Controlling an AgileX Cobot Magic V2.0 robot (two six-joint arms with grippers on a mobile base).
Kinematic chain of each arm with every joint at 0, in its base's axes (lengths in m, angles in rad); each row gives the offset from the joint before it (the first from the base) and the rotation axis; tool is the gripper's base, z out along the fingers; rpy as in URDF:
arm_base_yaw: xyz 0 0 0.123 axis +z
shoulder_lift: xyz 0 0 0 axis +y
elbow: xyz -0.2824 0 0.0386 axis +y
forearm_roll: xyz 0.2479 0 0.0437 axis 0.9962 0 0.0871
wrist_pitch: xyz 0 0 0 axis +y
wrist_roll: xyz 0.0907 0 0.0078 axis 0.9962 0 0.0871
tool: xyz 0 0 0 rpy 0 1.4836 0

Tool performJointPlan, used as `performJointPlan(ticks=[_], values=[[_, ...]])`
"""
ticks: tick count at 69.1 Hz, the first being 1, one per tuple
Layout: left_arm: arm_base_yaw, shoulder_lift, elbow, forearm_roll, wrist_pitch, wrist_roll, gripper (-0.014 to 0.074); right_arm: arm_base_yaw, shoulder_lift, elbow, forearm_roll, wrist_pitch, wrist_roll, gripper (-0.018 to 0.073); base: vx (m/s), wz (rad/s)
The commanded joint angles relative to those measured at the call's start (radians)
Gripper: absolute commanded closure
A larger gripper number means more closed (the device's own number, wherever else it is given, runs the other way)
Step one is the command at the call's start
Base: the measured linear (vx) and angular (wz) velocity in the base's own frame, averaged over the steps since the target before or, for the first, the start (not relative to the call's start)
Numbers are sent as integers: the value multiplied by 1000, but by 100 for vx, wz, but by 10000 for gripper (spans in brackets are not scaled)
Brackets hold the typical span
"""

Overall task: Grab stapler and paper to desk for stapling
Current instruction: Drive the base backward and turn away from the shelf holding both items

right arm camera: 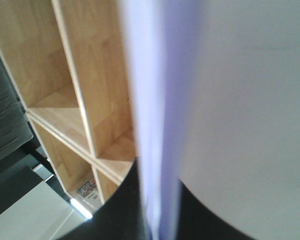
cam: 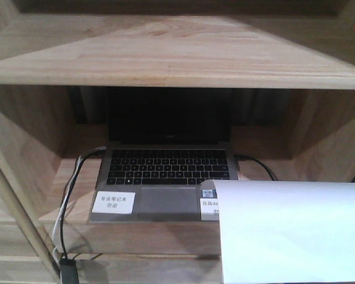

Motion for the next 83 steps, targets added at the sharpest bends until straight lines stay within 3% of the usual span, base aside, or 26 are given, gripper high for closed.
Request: performJointPlan(ticks=[1,83], values=[[-4,15,-28,3,-112,-3,603,1,9,-28,11,-61,-12,564,-11,3],[-4,15,-28,3,-112,-3,603,1,9,-28,11,-63,-12,564,-21,-3]])
